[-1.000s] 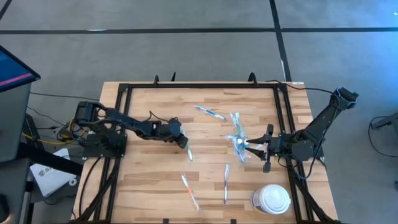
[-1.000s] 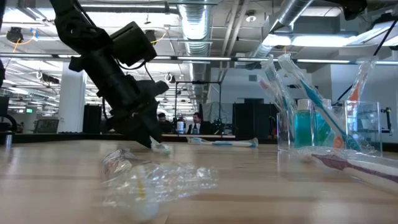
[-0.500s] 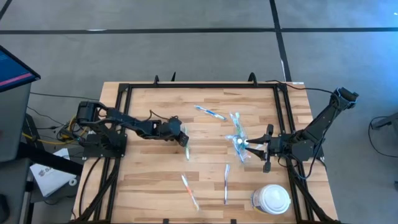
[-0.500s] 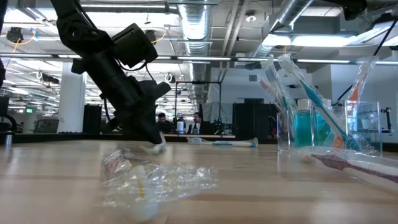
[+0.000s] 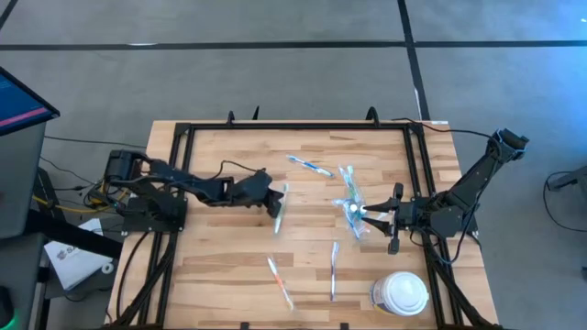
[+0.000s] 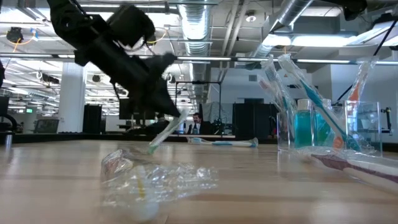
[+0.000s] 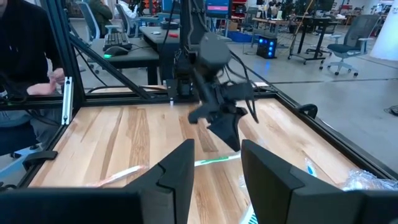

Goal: Pick & Place toothbrushing station
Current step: Put the green toothbrush into the transparent organizer

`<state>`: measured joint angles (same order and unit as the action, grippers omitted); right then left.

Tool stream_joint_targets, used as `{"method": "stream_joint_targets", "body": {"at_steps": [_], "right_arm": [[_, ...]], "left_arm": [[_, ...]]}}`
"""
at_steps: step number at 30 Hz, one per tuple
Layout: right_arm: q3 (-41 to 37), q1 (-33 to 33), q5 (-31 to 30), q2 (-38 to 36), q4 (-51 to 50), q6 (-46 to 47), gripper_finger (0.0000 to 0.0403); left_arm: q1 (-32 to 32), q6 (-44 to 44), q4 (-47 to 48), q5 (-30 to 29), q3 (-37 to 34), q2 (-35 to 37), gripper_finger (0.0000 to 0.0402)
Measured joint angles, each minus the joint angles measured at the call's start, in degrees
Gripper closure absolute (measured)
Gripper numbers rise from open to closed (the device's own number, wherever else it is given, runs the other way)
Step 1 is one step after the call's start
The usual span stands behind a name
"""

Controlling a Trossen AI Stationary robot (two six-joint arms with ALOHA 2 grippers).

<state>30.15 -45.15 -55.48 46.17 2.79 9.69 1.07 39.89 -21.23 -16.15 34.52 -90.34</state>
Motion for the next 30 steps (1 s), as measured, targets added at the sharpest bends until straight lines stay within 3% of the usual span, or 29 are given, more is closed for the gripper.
{"method": "stream_joint_targets", "body": {"at_steps": [10, 16, 30], "right_arm": [[0.00, 3.57, 0.41, 0.00, 0.26, 3.87, 0.0280], [0.00, 7.22, 6.20, 0.99, 2.68, 3.64, 0.0280], [-0.04, 15.18, 18.21, 9.79, 19.76, -4.30, 0.0280]], "left_arm": [[-6.96, -13.90, -12.78, -0.39, 0.07, 6.87, 0.0401], [-9.81, -20.99, -21.46, -0.37, 0.14, 7.10, 0.0401], [-14.29, -33.81, -24.16, -0.40, 9.84, 3.54, 0.0401]]}}
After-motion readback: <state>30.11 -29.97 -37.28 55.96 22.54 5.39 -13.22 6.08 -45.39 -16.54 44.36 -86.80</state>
